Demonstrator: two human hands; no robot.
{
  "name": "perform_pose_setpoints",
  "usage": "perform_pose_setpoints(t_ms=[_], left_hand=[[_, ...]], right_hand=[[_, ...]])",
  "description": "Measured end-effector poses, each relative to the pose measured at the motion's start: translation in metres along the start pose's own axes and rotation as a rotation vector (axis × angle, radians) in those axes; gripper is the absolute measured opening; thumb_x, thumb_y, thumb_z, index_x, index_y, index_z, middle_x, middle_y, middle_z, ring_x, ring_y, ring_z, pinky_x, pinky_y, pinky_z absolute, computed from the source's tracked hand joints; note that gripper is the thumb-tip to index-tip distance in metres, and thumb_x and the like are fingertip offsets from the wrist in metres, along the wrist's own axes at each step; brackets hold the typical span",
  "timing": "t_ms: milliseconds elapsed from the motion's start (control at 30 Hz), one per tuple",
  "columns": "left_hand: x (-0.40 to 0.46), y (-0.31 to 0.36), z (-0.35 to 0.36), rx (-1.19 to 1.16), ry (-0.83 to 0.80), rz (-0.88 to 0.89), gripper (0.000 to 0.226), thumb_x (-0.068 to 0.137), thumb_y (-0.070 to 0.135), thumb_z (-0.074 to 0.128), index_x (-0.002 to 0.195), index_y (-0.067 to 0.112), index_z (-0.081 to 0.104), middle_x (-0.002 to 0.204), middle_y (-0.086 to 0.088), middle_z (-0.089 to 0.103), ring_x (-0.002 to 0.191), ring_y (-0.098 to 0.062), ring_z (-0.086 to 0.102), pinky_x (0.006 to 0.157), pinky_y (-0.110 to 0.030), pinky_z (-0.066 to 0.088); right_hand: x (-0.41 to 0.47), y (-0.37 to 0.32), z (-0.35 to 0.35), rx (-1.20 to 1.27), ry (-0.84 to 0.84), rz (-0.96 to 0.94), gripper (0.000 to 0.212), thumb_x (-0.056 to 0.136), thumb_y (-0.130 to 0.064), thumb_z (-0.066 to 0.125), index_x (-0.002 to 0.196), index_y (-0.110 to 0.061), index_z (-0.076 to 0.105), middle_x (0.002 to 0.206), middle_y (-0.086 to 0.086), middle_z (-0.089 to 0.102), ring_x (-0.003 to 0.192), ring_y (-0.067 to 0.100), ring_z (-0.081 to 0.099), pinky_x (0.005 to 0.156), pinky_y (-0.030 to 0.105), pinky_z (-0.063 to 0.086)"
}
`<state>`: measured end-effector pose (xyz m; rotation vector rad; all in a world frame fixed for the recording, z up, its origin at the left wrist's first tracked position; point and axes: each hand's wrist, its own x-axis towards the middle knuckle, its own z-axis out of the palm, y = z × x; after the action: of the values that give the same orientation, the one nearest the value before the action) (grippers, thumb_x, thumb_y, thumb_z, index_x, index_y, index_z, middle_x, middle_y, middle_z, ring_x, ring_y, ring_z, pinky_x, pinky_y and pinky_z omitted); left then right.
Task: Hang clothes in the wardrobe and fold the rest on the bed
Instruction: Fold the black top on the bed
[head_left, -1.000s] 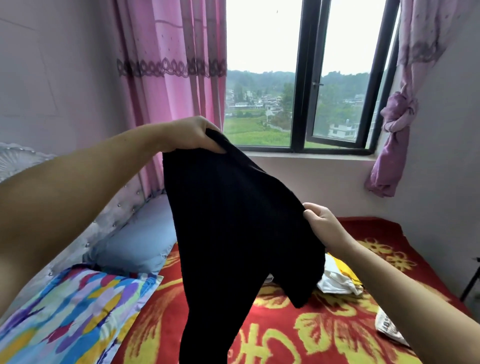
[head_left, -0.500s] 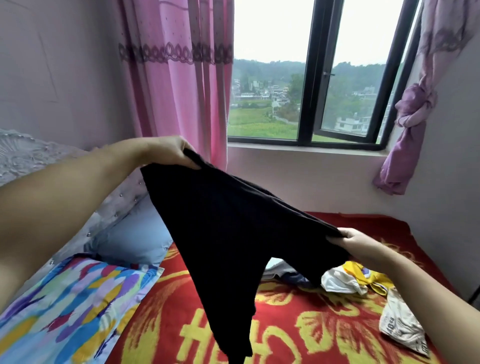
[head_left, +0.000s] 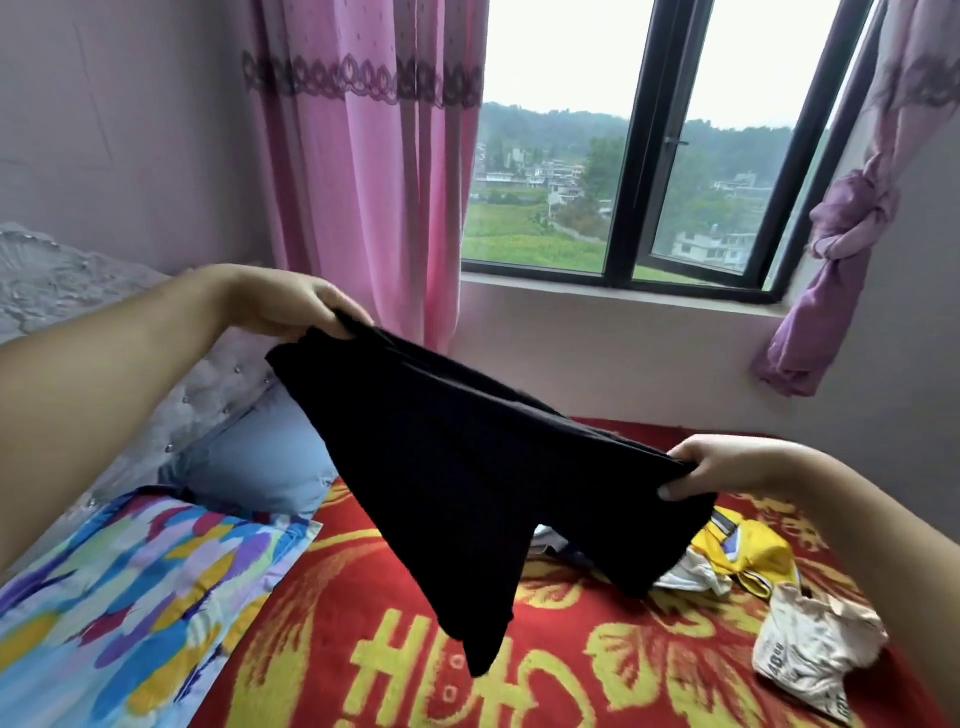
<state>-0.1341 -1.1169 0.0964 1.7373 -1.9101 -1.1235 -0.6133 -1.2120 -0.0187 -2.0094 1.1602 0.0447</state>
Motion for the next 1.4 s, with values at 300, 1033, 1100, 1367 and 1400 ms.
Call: perform_pose_setpoints(t_ms=[300,1033,1100,1367,1400], left_hand=[[0.057,-0.043,0.032,-0.128,0.252,-0.228,0.028,0.093,-0.005,0.046,0.108,0.007,0.068,0.074,-0.003,0.066,0.055,-0.009,0.06,0.05,-0.017,0.046],[0.004,-0.187,0.275,0.57,0.22,0.572,0.024,0.073,0.013,0.068,0.096,0.013,0.075,0.077,-0.002,0.069,0.06,-0.021,0.065,0.043,-0.023,0.043],[0.004,-0.24,0.356,0.672,0.079,0.564,0.031,0.068,0.014,0.071,0.097,0.024,0.076,0.068,0.005,0.061,0.047,-0.015,0.056,0.036,-0.025,0.037],[-0.012,-0.34,0.627,0.656,-0.521,0.235,0.042,0.082,0.04,0.059,0.124,0.044,0.055,0.085,0.009,0.058,0.06,-0.011,0.06,0.05,-0.025,0.044],[-0.011,-0.34,0.643,0.627,-0.613,0.164,0.047,0.091,0.039,0.051,0.137,0.036,0.043,0.102,-0.002,0.058,0.076,-0.024,0.064,0.061,-0.033,0.045]], right_hand=[[0.081,-0.001,0.01,-0.258,0.403,0.216,0.022,0.086,-0.006,0.057,0.068,-0.017,0.06,0.056,0.001,0.059,0.047,0.017,0.059,0.05,0.027,0.053],[0.202,0.086,0.155,-0.335,0.528,-0.215,0.035,0.066,0.019,0.068,0.098,0.007,0.067,0.097,0.026,0.068,0.089,0.04,0.066,0.076,0.042,0.048],[0.209,0.138,0.214,-0.335,0.404,-0.162,0.043,0.069,0.022,0.06,0.107,0.004,0.065,0.114,0.022,0.064,0.1,0.037,0.064,0.086,0.042,0.048],[0.171,0.318,0.399,-0.673,-0.17,0.048,0.047,0.087,0.003,0.044,0.128,-0.019,0.042,0.16,-0.006,0.01,0.131,0.021,0.044,0.097,0.034,0.043],[0.163,0.33,0.408,-0.748,-0.237,0.049,0.055,0.087,0.004,0.043,0.136,-0.022,0.037,0.161,-0.006,-0.002,0.143,0.02,0.026,0.11,0.037,0.031]])
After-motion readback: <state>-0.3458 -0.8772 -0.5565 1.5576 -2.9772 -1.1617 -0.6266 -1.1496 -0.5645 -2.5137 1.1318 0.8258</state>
